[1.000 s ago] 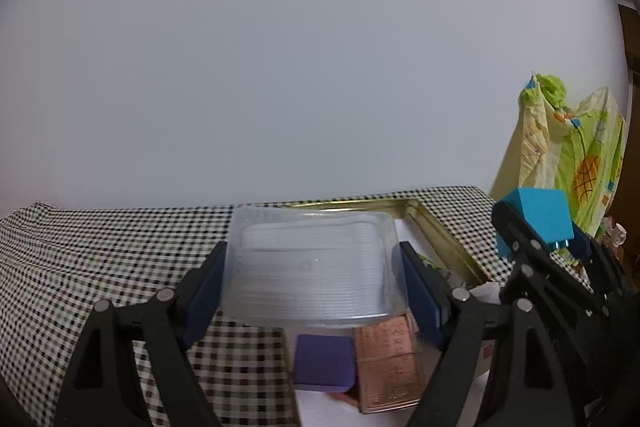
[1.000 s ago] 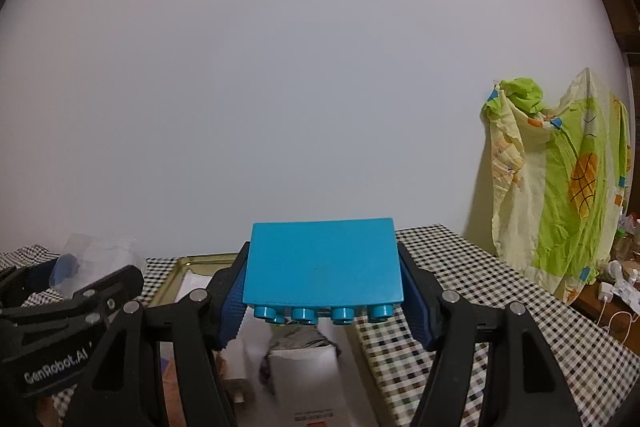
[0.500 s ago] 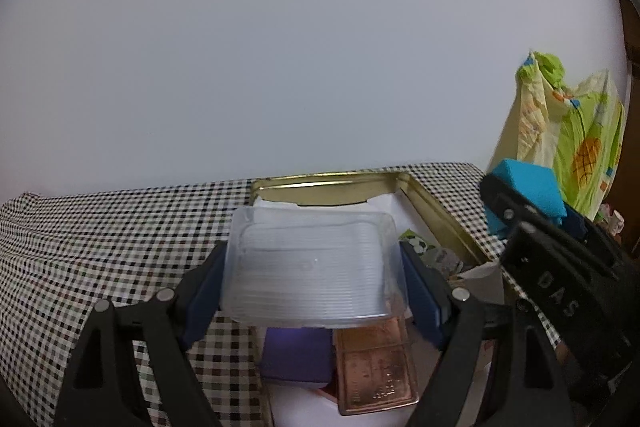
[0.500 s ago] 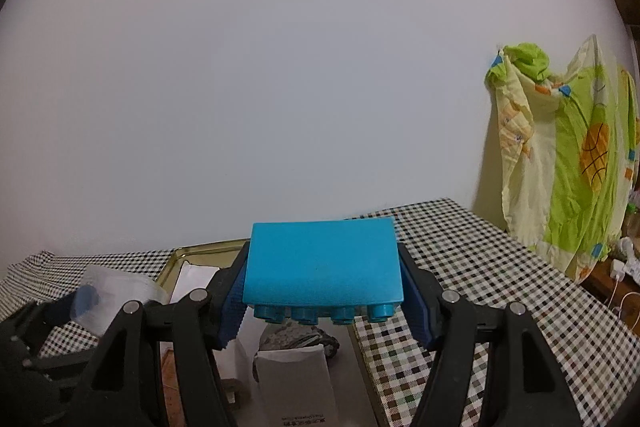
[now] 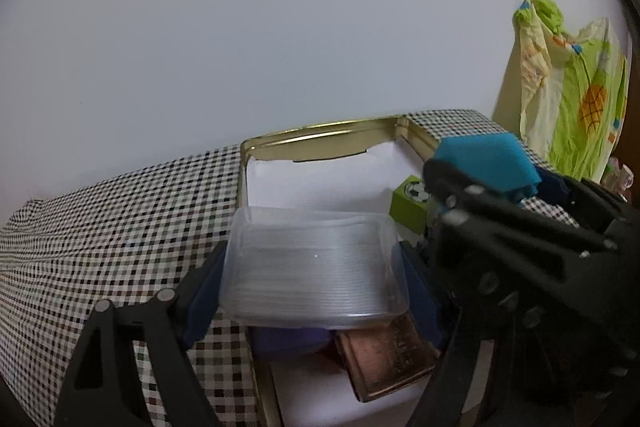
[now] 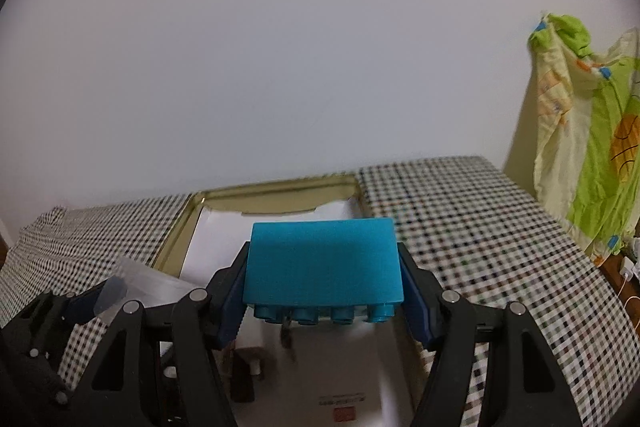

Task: Organize rigid objects
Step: 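Carry the clear plastic box and blue brick over the gold tin, then open both grippers to drop the plastic box and blue brick into the tin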

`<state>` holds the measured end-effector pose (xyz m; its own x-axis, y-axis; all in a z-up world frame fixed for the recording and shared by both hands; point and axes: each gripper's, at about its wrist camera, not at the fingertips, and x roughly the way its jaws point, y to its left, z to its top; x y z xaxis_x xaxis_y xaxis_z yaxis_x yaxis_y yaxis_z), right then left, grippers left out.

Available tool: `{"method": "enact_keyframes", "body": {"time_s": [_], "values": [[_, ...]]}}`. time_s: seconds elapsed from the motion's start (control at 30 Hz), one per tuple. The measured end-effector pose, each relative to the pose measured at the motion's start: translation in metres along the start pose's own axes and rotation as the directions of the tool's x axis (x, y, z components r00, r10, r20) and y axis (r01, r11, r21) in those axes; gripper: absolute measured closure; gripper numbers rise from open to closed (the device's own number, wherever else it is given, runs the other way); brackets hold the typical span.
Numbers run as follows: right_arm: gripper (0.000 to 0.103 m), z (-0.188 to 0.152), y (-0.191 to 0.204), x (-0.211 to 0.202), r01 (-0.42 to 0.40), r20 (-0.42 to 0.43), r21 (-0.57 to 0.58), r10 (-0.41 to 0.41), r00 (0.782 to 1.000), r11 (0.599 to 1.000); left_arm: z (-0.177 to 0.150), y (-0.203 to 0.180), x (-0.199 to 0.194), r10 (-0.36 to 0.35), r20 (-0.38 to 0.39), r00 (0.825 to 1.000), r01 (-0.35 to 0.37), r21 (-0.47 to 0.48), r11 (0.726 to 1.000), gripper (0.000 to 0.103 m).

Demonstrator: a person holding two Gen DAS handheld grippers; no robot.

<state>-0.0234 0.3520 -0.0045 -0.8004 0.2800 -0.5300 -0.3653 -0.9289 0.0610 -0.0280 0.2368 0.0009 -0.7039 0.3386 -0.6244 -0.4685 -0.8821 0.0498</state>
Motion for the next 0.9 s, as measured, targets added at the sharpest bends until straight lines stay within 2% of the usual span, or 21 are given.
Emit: {"method": "enact_keyframes", "body": {"time_s": [0.17,0.27,0.43,0.67,0.73,0.8,0.9], "values": [[0.035,-0.001,0.008,0.020,0.000,-0.120,-0.038,-0.004,0.993,0.999,-0.001,0.000,0.001,0.014,-0.021,1.000,-0.014,0.018,1.000,0.022],[0.035,0.000,0.006,0.027,0.006,-0.158,-0.028,-0.010,0.987,1.000,-0.001,0.001,0.002,0.017,-0.032,0.999,-0.017,0.016,1.000,0.022],[0.035,0.002,0.002,0.028,0.022,-0.168,-0.039,-0.028,0.985,0.999,-0.001,-0.001,0.004,0.037,-0.049,0.998,-0.036,0.028,0.999,0.022],[0.034,0.004,0.001,0.030,-0.013,-0.169,-0.018,0.009,0.986,1.000,0.002,0.003,0.006,0.048,-0.072,0.996,-0.048,-0.003,0.999,0.020],[0.034,0.004,0.002,0.030,-0.019,-0.168,-0.003,0.018,0.986,1.000,0.002,0.004,0.007,0.046,-0.079,0.996,-0.047,-0.004,0.999,0.016],[0.034,0.004,-0.001,0.029,-0.039,-0.161,0.018,0.041,0.986,0.999,0.004,0.004,0.007,0.058,-0.080,0.995,-0.059,-0.005,0.998,0.001],[0.026,0.003,-0.007,0.024,-0.071,-0.120,0.061,0.078,0.990,0.996,0.004,0.005,0.004,0.042,-0.054,0.998,-0.042,-0.009,0.999,0.001]]}}
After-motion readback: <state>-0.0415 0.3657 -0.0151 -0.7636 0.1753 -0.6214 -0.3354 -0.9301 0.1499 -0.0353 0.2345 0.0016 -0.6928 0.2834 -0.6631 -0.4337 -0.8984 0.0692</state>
